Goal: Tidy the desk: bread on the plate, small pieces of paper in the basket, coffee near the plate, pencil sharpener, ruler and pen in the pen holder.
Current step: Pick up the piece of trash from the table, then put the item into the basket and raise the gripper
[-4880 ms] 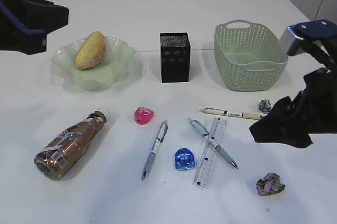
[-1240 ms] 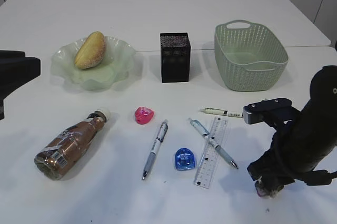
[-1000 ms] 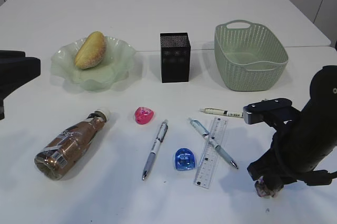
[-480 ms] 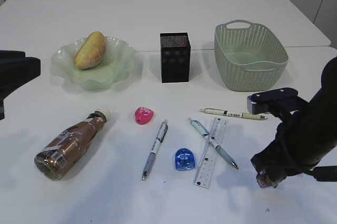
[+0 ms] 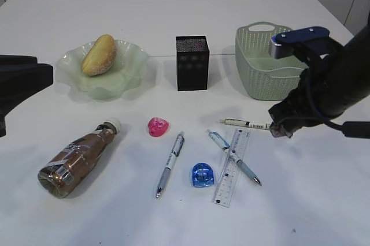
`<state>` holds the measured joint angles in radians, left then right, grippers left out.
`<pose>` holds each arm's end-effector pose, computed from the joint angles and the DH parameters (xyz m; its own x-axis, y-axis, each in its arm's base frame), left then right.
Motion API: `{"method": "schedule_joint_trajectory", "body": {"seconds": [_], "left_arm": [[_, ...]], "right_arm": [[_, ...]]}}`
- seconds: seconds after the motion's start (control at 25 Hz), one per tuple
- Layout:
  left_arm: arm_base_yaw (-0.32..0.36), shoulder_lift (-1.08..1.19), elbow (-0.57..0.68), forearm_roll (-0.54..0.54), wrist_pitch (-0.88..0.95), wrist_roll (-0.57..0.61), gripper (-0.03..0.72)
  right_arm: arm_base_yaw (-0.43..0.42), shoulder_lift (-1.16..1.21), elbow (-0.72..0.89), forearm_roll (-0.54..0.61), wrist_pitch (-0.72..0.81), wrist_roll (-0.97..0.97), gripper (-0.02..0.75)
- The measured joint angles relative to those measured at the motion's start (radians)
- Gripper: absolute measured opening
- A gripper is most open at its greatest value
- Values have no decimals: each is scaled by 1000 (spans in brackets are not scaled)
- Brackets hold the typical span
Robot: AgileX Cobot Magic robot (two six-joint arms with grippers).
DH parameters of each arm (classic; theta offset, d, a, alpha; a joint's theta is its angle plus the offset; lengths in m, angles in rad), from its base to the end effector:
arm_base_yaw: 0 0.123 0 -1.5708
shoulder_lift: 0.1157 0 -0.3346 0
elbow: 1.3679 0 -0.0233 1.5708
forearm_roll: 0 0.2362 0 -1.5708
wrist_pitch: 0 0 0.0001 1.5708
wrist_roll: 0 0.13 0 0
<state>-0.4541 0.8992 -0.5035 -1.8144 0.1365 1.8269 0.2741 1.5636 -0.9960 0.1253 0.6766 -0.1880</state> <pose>0.1538 -0.0943 0.3227 -0.2387 0.1279 -0.9626 0.5515 0.8338 -0.0260 0.2947 0.0934 0.2486 -0.8493 -0.3320 -0.4104 -0.3784 0.9250 0.0347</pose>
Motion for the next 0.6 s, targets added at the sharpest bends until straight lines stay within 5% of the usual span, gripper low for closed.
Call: {"method": "schedule_joint_trajectory", "body": {"seconds": [0.6], "left_arm": [[0, 27, 0, 11, 354, -2, 192]], "right_arm": [[-12, 20, -128, -195, -206, 196, 15]]}}
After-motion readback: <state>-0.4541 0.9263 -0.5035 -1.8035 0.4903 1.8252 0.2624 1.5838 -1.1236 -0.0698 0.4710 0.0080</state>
